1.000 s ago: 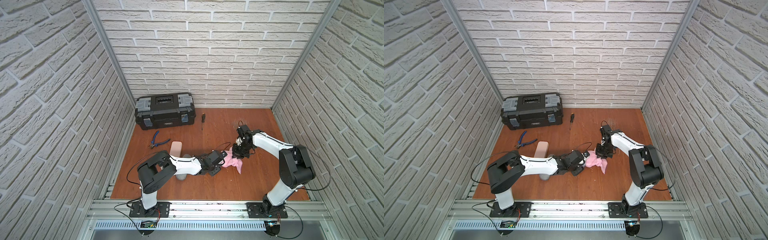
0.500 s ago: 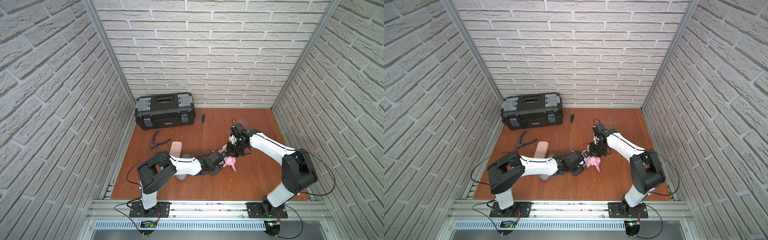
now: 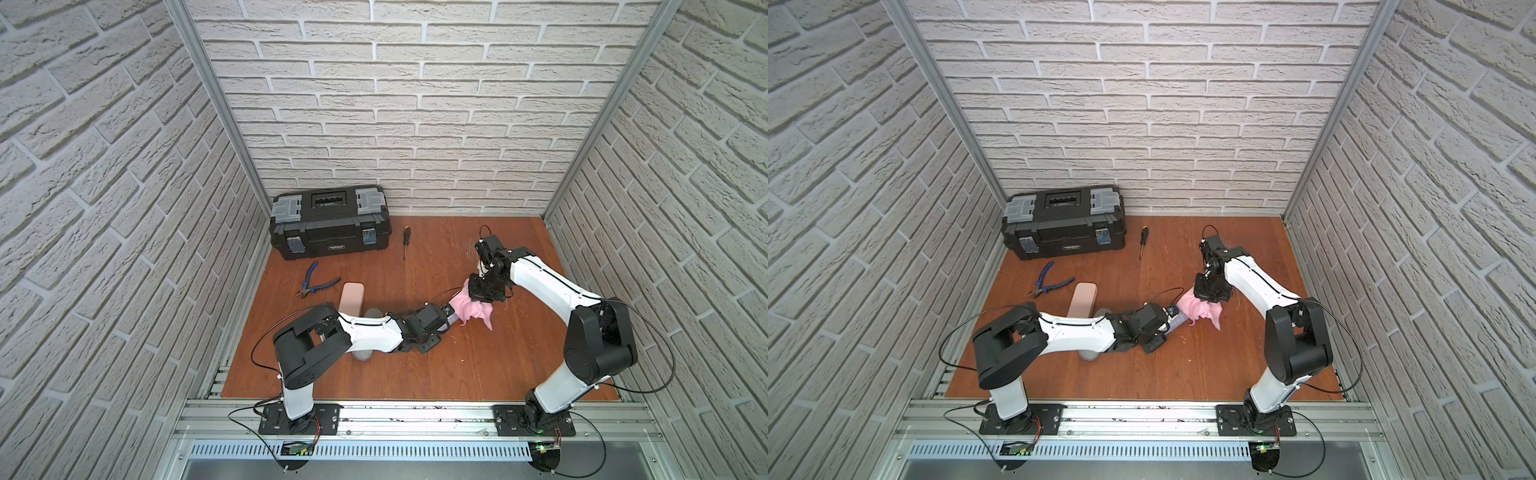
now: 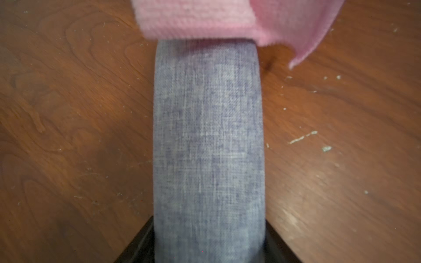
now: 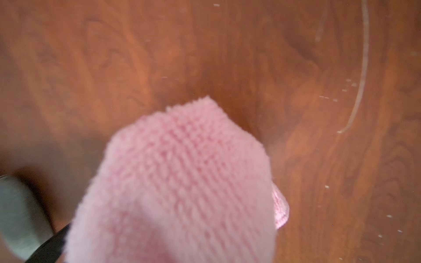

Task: Wipe the eyeglass case
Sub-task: Wipe the dirt from the eyeglass case, then place the eyeglass case at the center of the board.

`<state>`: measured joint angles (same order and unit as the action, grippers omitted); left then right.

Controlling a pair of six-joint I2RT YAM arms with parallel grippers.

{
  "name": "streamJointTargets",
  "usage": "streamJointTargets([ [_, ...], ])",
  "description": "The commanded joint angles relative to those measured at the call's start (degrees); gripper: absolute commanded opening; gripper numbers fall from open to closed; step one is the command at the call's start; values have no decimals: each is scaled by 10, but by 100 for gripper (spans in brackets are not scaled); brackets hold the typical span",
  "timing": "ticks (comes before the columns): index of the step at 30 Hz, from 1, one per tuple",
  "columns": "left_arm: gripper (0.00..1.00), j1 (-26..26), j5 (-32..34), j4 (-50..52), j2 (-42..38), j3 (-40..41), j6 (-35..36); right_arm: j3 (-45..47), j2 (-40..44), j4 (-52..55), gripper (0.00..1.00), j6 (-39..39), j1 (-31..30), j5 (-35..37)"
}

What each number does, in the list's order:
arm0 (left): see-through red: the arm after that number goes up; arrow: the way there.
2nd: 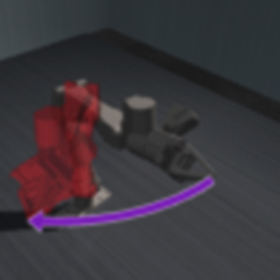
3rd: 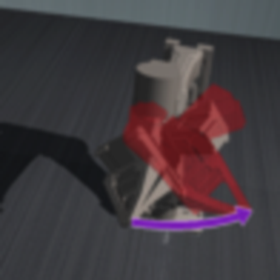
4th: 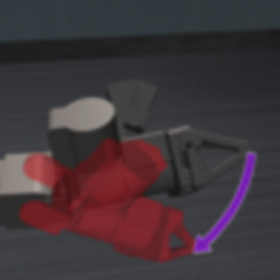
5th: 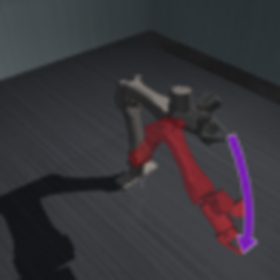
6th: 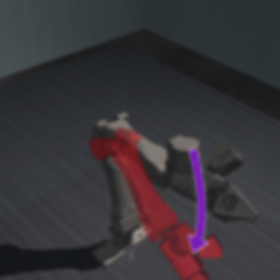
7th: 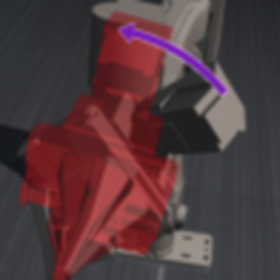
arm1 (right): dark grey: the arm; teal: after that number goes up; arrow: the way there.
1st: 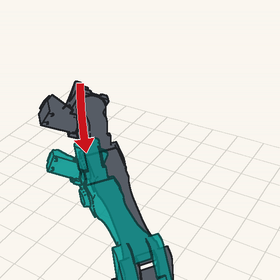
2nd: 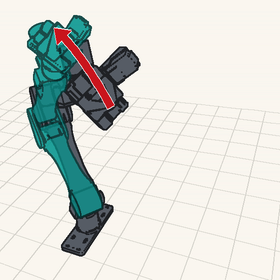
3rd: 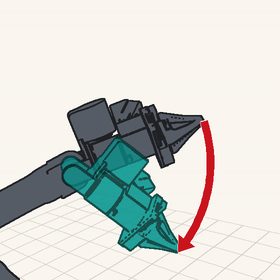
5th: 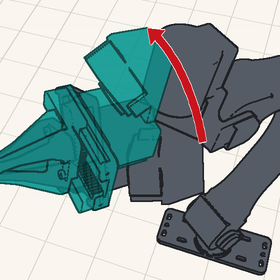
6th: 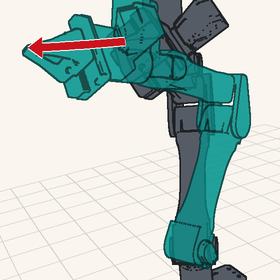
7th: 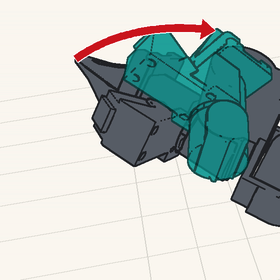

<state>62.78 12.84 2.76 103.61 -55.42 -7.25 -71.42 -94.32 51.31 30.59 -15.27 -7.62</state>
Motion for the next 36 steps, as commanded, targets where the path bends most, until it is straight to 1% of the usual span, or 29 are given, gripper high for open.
streamJointTargets([
  [1, 50, 7, 4, 41, 1, 6, 10, 26, -11, -58, 2, 50, -41, -125],
  [3, 50, 8, 4, 42, 2, 3, 6, 52, -29, -102, 2, 75, -44, -160],
  [6, 49, 8, 5, 42, 2, 1, -1, 84, -54, -118, 2, 65, -9, -150],
  [8, 49, 8, 3, 47, 2, -1, -7, 89, -63, -93, 2, 34, 38, -94],
  [10, 49, 8, 0, 56, 1, -8, -16, 75, -53, -53, 2, 4, 79, 21],
  [11, 49, 8, 0, 65, 1, -13, -22, 67, -36, -37, 2, -6, 92, 78],
  [14, 49, 8, -5, 97, 2, -36, -41, 37, 18, 5, 2, -29, 106, 205],
  [17, 49, 1, -15, 143, 17, -81, -66, 14, 64, 38, 2, -39, 107, 267],
  [19, 49, -7, -28, 189, 39, -125, -91, 6, 85, 53, 2, -39, 109, 282],
  [22, 49, -22, -73, 232, 79, -210, -145, 11, 103, 44, 2, -36, 121, 277],
  [24, 49, -29, -108, 253, 116, -270, -184, 15, 105, 25, 2, -28, 145, 241],
  [26, 48, -38, -147, 294, 170, -350, -230, 9, 104, 16, 2, -16, 174, 197],
  [29, 48, -39, -160, 371, 251, -467, -267, 11, 112, -14, 2, 7, 214, 152],
  [32, 48, -34, -166, 447, 325, -592, -283, 14, 114, -37, 2, 32, 247, 112],
  [36, 51, -31, -194, 493, 397, -719, -310, 11, 109, -50, 2, 52, 254, 94],
])
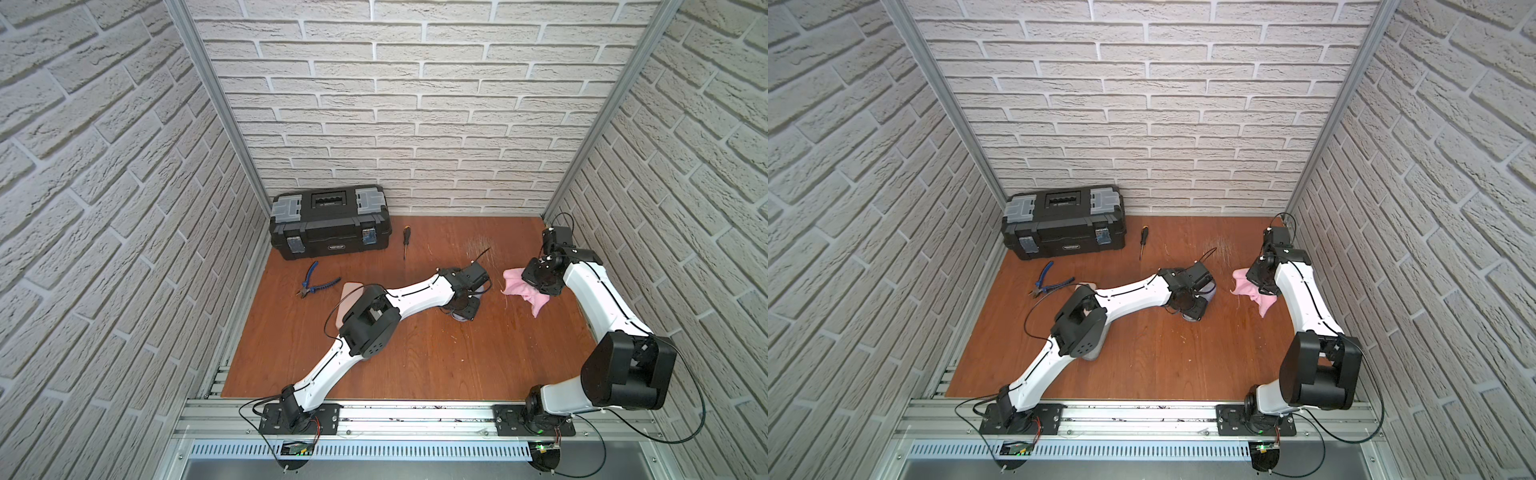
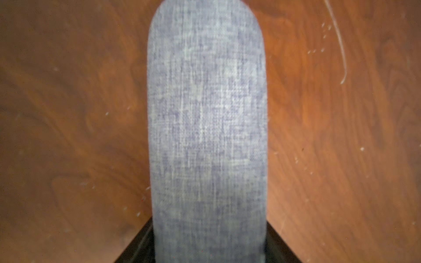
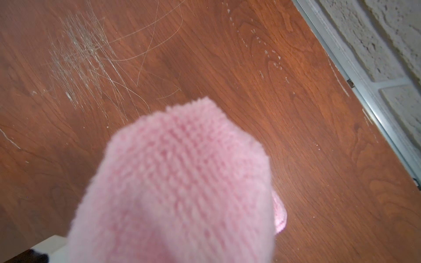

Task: Wipe the eyeglass case
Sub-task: Place the eyeglass case at the center of the board, then adjust the eyeglass case at the center of the board.

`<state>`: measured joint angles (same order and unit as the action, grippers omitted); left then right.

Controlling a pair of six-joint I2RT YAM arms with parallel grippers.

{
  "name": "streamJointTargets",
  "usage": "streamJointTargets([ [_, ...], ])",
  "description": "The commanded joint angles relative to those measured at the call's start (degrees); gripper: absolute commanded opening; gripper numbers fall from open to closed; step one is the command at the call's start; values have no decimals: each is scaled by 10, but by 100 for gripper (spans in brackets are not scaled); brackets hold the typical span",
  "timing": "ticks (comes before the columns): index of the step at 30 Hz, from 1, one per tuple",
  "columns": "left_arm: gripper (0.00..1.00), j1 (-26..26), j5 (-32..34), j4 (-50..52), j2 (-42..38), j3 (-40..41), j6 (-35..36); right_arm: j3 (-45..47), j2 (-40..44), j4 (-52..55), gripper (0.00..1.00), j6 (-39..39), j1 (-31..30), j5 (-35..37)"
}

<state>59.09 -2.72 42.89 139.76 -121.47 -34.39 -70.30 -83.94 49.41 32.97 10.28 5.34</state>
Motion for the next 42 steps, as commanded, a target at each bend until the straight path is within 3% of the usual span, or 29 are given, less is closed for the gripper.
streamJointTargets([
  [1, 53, 7, -44, 100, 53, -93, -43, 1, 5, -37, 2, 31, -1, -39],
  [4, 60, 9, -67, 103, 79, -148, -60, 0, -1, -43, 2, 32, -2, -52],
  [9, 80, 10, -79, 76, 77, -145, -71, 0, -7, -47, 2, 26, -2, -60],
  [13, 87, 8, -86, 51, 69, -129, -76, -3, -12, -48, 2, 23, -3, -72],
  [18, 88, 10, -82, -1, 29, -86, -62, -13, -20, -43, 2, 17, -15, -95],
  [21, 89, 5, -65, -36, -41, 12, -50, -21, -17, -34, 2, 8, -42, -94],
  [26, 90, -16, 1, -121, -226, 256, -52, -25, 0, -17, 2, -1, -87, -95],
  [32, 93, -33, 126, -93, -445, 460, -36, -20, -7, -11, 2, 27, -235, -127],
  [36, 98, -63, 184, -80, -555, 563, -39, -21, -59, -68, 2, 73, -294, -171],
  [42, 98, -168, 125, -135, -658, 693, -55, -133, -164, -70, 2, 62, -325, -147],
])
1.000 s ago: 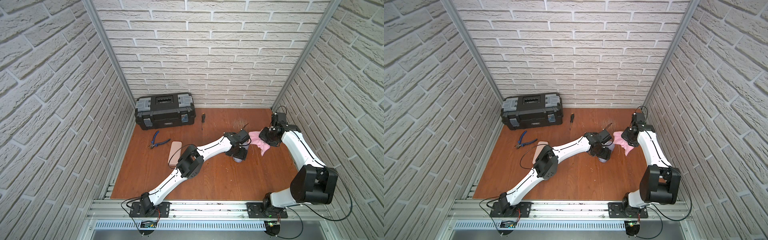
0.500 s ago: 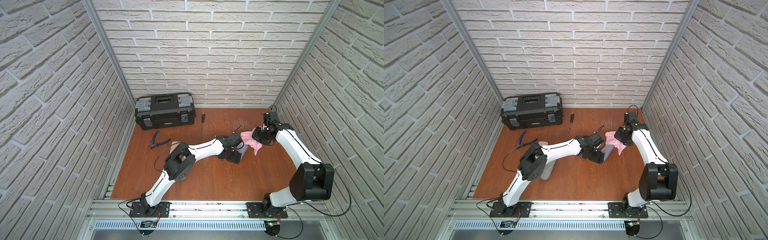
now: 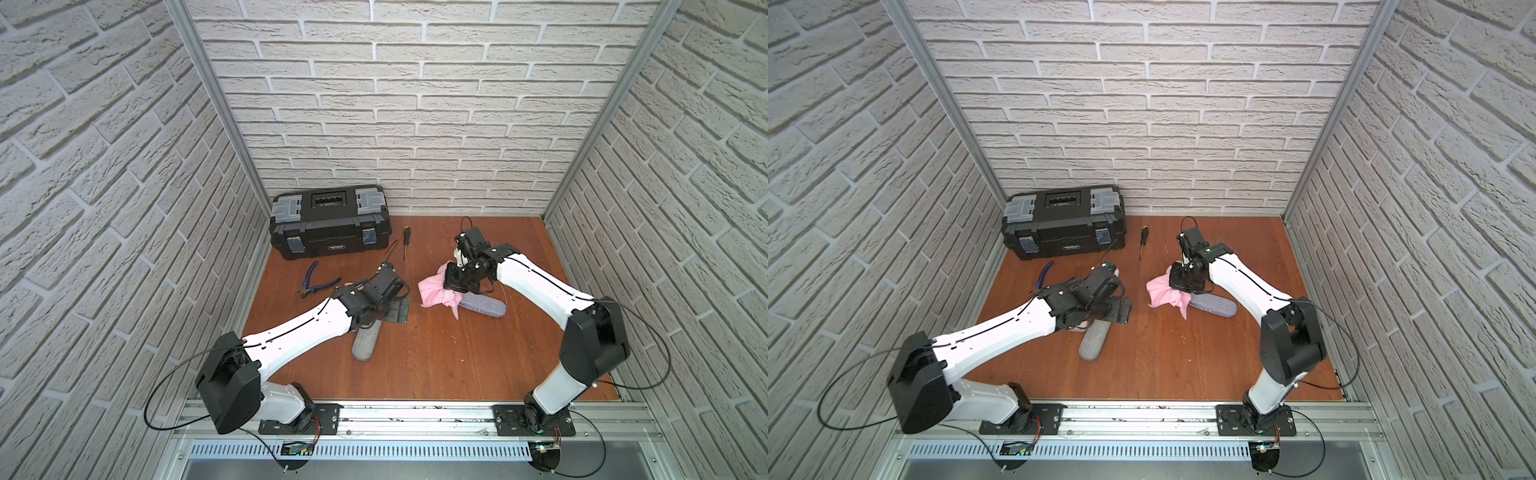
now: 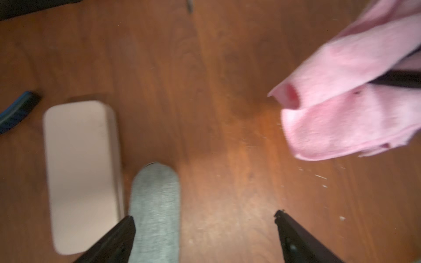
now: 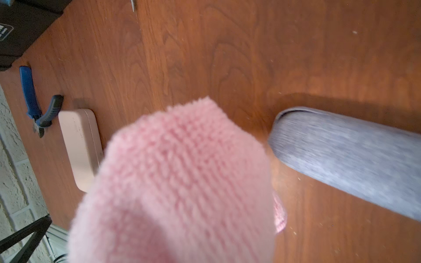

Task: Wipe the eyeglass case
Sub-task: Adjust the eyeglass case at the center of the board, then move the eyeglass case from the center of the board.

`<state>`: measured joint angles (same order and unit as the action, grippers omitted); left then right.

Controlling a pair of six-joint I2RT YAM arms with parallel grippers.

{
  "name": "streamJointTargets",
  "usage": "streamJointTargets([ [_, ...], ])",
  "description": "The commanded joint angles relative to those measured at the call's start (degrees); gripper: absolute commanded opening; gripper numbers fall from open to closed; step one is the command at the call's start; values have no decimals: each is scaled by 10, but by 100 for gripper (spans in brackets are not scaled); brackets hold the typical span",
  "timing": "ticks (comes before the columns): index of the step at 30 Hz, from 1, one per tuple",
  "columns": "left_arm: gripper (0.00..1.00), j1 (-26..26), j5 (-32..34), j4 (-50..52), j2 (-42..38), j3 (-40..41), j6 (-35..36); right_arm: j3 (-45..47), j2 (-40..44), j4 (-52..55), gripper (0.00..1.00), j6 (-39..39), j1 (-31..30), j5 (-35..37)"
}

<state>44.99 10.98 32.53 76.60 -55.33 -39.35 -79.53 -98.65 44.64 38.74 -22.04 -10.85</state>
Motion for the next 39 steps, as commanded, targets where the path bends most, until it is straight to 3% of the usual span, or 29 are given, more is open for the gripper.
streamJointTargets([
  [1, 98, -29, -18, -35, -39, 43, -4, -59, -33, -6, 2, -6, 5, 22],
  [10, 98, -8, -13, -20, -89, 139, -54, -61, -68, 35, 2, -69, 7, -57],
  [21, 98, 58, 40, 6, 30, 104, -29, -19, -92, 23, 2, -92, 79, 0],
  [26, 98, 70, 71, 33, 29, 103, -44, -7, -102, 15, 2, -105, 113, 15],
  [39, 91, 88, 52, -15, 34, 151, -60, 13, -99, 15, 2, -134, 142, 56],
])
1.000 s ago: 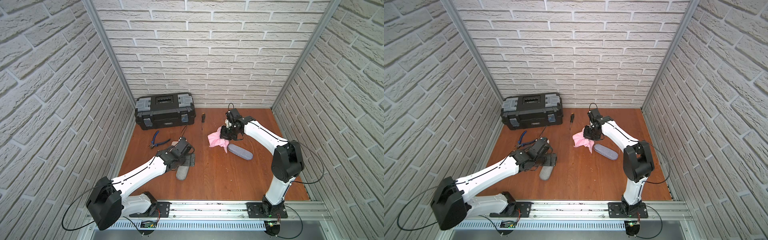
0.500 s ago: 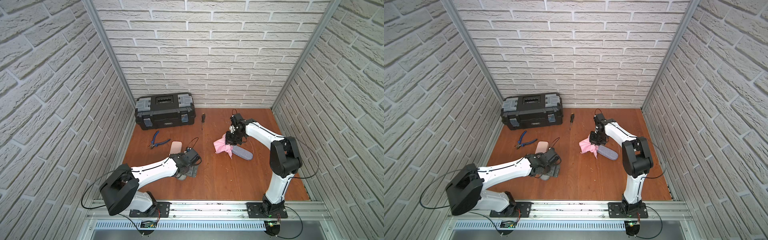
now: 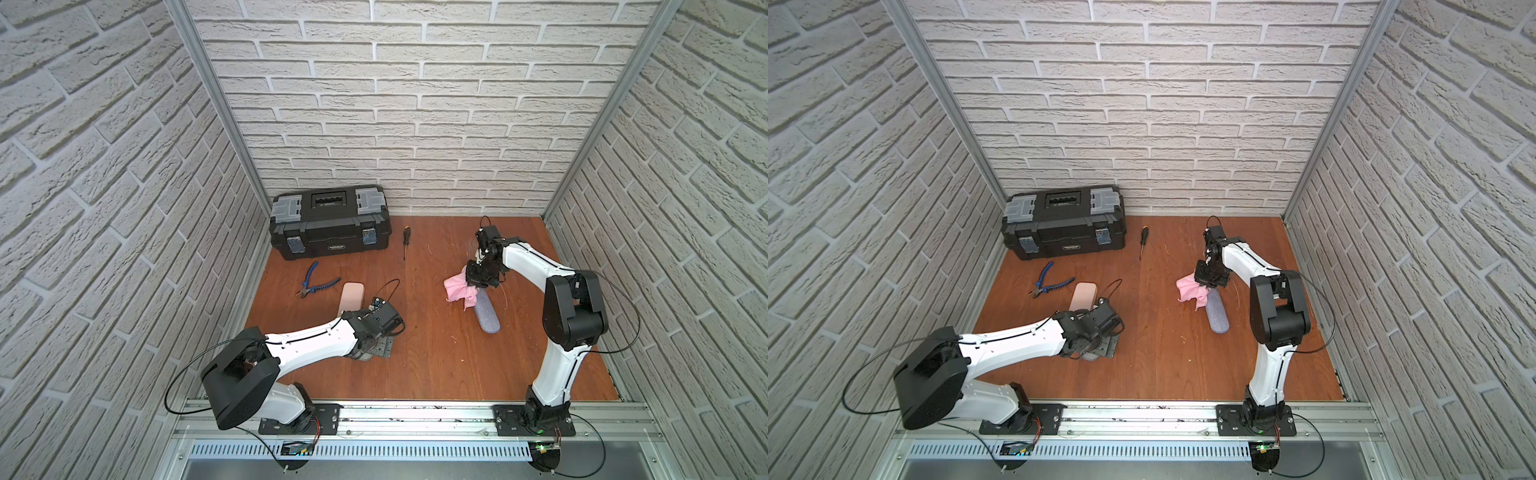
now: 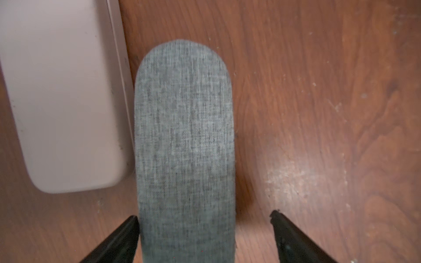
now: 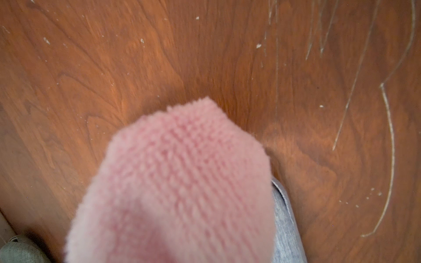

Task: Wipe the eyeglass case
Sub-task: Move the eyeglass case from the center of the board.

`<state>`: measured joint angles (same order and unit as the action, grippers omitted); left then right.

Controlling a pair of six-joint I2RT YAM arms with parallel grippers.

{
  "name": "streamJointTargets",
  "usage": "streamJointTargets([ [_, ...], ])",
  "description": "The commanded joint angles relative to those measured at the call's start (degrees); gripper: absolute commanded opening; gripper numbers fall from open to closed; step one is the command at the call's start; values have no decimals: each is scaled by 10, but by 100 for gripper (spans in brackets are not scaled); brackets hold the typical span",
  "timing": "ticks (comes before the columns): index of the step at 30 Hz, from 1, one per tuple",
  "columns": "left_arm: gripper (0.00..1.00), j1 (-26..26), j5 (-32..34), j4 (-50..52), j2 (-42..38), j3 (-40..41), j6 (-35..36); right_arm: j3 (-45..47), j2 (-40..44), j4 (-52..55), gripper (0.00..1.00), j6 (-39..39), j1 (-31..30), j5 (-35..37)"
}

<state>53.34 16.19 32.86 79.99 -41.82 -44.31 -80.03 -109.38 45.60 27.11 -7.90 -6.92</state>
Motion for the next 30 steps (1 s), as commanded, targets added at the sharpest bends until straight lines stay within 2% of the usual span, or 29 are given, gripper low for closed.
streamJointTargets([
  [1, 90, 5, 0, -28, -1, 21, -10, 23, 12, 3, 2, -17, 1, 12],
  [4, 87, 6, -5, -71, 2, 34, -3, 32, 30, -3, 2, -12, -10, -23],
  [7, 84, 10, -7, -104, 14, 37, 10, 43, 59, 4, 2, 11, -46, -44],
  [11, 80, 14, -7, -133, 33, 34, 22, 112, 104, -15, 2, 66, -65, -66],
  [18, 76, 25, -17, -157, 69, 5, 50, 168, 123, 5, 2, 18, -38, -3],
  [30, 73, 26, -69, -178, 161, -109, 111, 87, 59, 19, 2, -49, 43, 80],
])
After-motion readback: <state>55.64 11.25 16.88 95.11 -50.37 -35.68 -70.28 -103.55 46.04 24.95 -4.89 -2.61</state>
